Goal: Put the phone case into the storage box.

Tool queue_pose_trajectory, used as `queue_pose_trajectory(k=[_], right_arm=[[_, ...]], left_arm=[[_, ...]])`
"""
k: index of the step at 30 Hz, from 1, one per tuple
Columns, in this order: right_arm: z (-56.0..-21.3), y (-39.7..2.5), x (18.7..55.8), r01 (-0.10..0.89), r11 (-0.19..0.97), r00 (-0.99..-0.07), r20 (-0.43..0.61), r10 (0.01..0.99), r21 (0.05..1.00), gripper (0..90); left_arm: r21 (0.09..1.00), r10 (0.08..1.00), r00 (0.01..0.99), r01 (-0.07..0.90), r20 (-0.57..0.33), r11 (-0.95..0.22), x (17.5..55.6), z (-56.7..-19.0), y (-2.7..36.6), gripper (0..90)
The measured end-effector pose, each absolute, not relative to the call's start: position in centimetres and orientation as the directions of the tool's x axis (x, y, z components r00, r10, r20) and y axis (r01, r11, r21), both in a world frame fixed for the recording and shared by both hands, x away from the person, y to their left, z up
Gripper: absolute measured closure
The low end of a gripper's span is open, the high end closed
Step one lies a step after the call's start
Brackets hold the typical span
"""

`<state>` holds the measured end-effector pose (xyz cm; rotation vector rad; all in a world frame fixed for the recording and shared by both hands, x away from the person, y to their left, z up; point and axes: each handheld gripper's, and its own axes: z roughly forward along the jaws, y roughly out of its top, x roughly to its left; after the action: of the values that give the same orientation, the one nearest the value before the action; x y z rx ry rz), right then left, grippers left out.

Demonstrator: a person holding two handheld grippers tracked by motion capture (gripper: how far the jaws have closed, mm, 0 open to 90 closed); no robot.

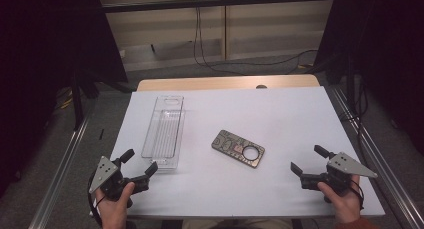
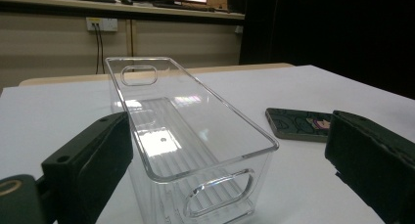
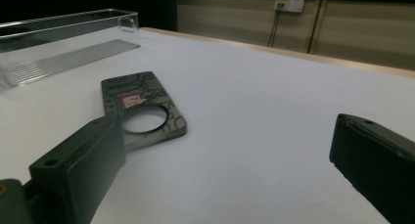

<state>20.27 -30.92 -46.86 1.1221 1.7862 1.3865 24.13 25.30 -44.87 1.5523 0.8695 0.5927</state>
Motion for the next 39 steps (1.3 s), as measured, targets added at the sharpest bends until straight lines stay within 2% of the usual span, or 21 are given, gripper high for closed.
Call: queue_pose_trajectory(k=[8, 20, 28, 30, 39], right_arm=[[-47.0, -30.2, 20.5, 0.293, 0.106, -0.491, 0.055, 0.869, 0.95, 0.0], [-46.5, -29.4, 20.5, 0.4, 0.141, -0.583, 0.132, 0.802, 0.906, 9.5], [-46.0, -28.7, 20.9, 0.432, 0.202, -0.628, 0.133, 0.767, 0.879, 13.7], [-45.9, -28.4, 21.2, 0.439, 0.213, -0.632, 0.131, 0.764, 0.873, 18.0], [-45.3, -26.8, 22.5, 0.436, 0.255, -0.659, 0.113, 0.744, 0.863, 7.6]], left_arm=[[0.979, 0.801, 0.589, 0.202, -0.106, -0.019, 24.3, -44.9, 25.3, 3.9], [0.979, 0.802, 0.589, 0.203, -0.1, -0.027, 24.3, -44.9, 25.1, 3.9], [0.979, 0.795, 0.597, 0.204, -0.103, -0.026, 24.4, -44.9, 25.1, 3.9], [0.978, 0.795, 0.598, 0.204, -0.097, -0.033, 24.4, -44.9, 25.1, 3.9], [0.979, 0.79, 0.606, 0.202, -0.093, -0.039, 24.4, -44.9, 25.1, 3.8]])
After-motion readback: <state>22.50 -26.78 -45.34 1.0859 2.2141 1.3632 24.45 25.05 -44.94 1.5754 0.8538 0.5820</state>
